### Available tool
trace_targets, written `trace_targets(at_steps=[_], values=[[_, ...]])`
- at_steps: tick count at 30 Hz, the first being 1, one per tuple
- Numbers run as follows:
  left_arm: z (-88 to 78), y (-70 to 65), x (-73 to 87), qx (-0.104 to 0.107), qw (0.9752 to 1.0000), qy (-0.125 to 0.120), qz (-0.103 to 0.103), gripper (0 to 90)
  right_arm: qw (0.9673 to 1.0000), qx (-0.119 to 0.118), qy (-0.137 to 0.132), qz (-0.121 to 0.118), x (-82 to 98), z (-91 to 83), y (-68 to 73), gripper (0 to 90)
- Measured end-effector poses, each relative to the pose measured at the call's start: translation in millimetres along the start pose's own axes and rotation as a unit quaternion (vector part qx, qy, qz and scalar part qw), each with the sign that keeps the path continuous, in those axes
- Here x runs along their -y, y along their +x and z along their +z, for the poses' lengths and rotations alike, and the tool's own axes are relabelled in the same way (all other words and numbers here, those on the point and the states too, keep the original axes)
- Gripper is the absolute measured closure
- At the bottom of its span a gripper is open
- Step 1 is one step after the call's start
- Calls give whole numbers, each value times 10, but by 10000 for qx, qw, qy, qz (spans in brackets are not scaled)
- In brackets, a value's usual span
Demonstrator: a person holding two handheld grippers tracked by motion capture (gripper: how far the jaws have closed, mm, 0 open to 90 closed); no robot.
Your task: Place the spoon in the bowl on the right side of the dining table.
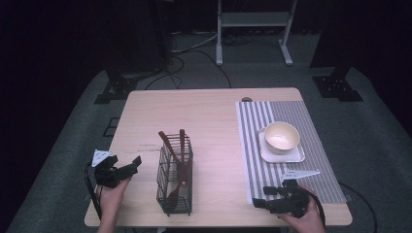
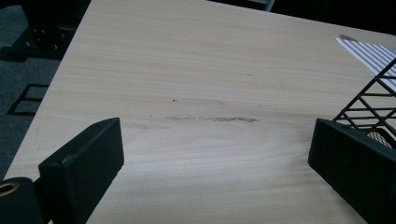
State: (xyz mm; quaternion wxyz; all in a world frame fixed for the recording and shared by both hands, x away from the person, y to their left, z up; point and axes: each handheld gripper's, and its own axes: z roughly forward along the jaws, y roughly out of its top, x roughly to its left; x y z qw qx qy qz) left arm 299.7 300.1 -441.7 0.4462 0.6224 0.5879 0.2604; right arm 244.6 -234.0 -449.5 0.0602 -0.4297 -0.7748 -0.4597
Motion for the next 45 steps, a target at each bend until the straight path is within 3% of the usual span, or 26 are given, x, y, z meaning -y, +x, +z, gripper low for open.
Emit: trace_targets(at_steps=[20, 45], values=[[-6, 5, -1, 7, 10000, -23, -22, 26, 9990, -302, 295, -146, -302, 143, 195, 201], [-9, 6, -3, 4, 10000, -28, 5, 26, 9957, -481, 607, -500, -643, 300, 514, 202]])
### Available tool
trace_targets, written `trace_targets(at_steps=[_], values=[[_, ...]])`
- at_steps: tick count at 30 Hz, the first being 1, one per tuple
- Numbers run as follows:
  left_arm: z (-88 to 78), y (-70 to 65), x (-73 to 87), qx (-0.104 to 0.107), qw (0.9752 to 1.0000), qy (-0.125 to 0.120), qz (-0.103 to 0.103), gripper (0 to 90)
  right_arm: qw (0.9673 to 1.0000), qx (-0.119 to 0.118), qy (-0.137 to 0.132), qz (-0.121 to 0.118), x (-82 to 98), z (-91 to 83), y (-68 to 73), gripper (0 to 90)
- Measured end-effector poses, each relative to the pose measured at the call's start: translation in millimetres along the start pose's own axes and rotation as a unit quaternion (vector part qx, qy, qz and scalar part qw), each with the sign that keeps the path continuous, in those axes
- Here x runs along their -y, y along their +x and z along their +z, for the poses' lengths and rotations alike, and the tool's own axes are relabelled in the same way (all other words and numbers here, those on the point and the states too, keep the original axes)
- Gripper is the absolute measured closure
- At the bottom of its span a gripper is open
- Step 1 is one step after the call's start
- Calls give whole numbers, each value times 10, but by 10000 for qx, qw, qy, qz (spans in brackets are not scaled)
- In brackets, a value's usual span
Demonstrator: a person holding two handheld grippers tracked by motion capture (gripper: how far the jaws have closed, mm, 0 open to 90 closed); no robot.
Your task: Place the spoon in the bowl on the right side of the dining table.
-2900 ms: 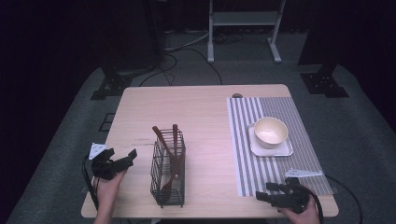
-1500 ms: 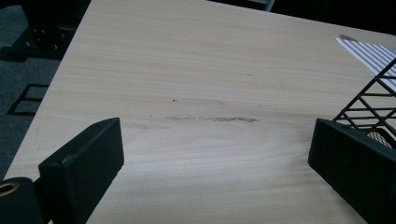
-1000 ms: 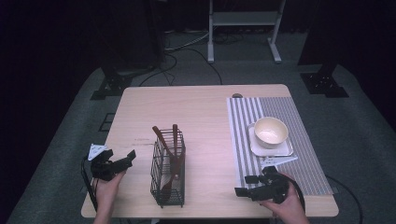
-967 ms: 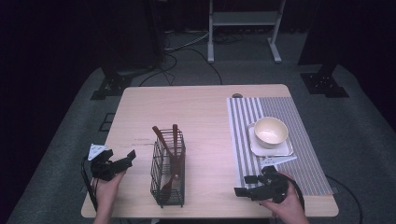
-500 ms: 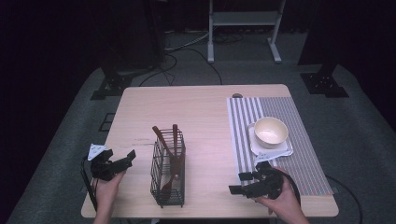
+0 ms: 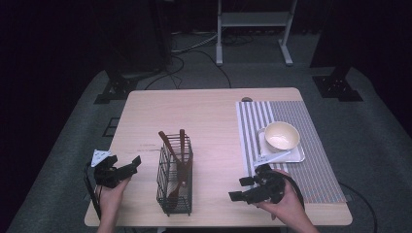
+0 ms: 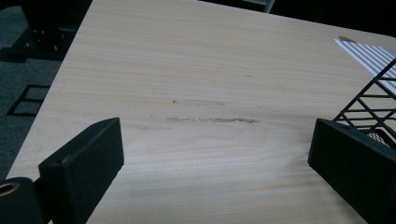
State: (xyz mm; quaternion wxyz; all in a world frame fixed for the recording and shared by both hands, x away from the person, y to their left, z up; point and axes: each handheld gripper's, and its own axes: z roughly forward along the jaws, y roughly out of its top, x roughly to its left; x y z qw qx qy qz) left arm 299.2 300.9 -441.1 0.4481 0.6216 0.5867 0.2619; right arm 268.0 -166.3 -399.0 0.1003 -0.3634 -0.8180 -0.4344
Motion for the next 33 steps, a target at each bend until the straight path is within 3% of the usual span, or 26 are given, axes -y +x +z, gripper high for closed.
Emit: trace_targets(at_steps=[33], values=[[10, -3, 2, 5, 10000, 23, 45, 26, 9985, 150, 413, -331, -559, 215, 284, 217]])
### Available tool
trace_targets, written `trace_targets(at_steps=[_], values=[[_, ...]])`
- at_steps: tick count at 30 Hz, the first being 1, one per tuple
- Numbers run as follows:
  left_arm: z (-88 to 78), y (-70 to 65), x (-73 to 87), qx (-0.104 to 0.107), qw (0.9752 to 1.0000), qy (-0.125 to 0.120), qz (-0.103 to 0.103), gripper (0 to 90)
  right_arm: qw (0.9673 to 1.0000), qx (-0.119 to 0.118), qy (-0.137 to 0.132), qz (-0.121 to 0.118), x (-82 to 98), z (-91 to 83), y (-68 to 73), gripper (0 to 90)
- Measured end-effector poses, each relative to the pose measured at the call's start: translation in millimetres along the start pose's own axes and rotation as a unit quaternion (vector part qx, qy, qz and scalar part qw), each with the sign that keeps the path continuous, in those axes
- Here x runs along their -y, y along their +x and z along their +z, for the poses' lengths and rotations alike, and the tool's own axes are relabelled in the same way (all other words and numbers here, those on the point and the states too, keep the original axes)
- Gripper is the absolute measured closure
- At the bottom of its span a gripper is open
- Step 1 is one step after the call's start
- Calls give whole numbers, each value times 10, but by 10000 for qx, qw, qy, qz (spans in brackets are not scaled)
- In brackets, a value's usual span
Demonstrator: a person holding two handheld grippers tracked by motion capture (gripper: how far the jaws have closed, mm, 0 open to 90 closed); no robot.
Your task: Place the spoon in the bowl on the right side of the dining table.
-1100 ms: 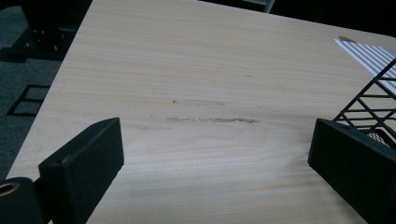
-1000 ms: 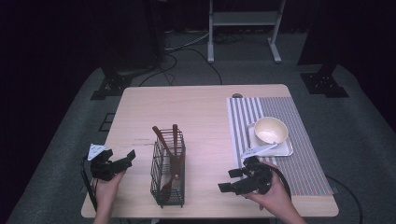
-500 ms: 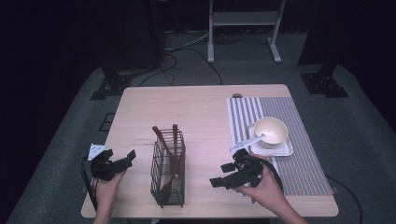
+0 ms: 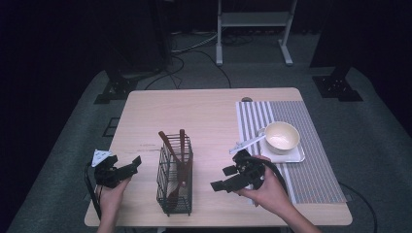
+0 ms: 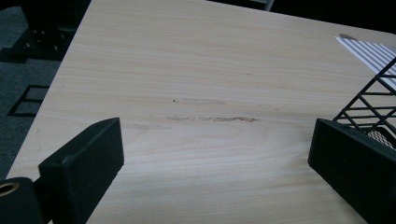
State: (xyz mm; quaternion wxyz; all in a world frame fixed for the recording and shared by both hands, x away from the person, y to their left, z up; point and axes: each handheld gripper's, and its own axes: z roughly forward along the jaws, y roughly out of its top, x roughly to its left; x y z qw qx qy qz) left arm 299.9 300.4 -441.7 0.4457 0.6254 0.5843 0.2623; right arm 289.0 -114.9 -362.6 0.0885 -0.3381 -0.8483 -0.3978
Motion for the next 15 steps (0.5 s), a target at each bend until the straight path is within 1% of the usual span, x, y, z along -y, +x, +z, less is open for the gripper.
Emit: trace_targets(at_steps=[10, 15], values=[[6, -14, 2, 10, 10000, 4, 6, 26, 10000, -21, 30, -88, -160, 16, 75, 220], [8, -11, 2, 15, 10000, 7, 2, 26, 9999, -55, 58, -140, -238, 63, 109, 220]])
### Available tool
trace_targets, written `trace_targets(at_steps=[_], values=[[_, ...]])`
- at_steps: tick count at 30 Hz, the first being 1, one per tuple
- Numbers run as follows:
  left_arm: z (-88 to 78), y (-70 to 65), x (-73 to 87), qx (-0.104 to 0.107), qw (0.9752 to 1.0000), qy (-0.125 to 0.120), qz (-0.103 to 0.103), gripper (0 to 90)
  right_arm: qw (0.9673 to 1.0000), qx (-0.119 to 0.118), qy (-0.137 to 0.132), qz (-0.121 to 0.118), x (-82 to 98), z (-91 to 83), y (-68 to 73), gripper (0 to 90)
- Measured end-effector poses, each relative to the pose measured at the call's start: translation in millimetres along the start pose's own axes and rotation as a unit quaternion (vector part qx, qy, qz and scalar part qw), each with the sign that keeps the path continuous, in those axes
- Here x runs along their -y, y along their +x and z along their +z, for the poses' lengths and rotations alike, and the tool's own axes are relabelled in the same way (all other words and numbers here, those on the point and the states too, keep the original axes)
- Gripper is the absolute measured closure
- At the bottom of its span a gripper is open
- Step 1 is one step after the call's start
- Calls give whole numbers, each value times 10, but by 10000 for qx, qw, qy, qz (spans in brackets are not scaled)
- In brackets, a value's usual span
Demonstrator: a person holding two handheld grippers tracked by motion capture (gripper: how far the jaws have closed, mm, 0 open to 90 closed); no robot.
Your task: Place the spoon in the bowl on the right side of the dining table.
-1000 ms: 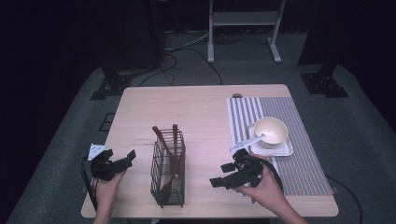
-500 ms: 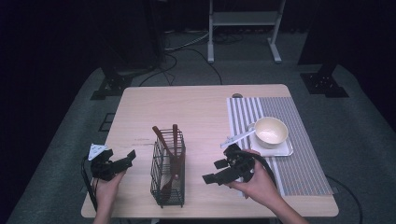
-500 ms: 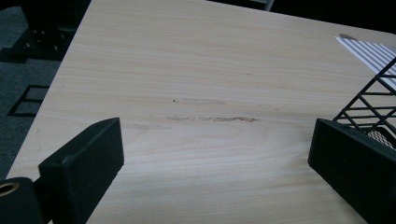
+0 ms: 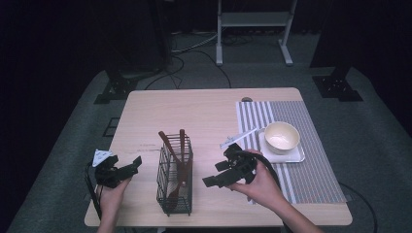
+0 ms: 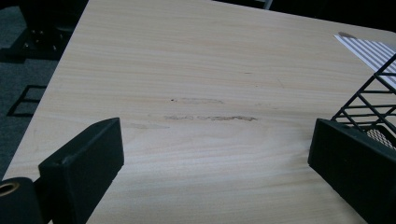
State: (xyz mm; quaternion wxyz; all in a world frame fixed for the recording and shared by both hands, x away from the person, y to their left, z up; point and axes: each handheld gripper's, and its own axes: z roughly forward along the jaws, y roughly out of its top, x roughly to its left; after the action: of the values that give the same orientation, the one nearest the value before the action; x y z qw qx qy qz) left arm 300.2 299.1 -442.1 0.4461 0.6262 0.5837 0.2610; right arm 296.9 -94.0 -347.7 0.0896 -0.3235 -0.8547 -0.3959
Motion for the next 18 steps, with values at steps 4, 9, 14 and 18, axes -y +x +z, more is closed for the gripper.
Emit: trace_targets(at_steps=[4, 9, 14, 18], values=[[0, 0, 0, 3, 10000, 0, -2, 26, 10000, -36, 12, -12, -64, 30, 27, 227], [-3, -4, -2, -5, 10000, 11, 34, 26, 10000, -68, 29, 1, -118, 64, 37, 228], [-3, -7, -2, 4, 10000, 7, 28, 26, 10000, -81, 19, -7, -185, 85, 68, 231], [-3, -6, -2, 4, 10000, 9, 29, 26, 9999, -92, 48, -55, -239, 113, 97, 231]])
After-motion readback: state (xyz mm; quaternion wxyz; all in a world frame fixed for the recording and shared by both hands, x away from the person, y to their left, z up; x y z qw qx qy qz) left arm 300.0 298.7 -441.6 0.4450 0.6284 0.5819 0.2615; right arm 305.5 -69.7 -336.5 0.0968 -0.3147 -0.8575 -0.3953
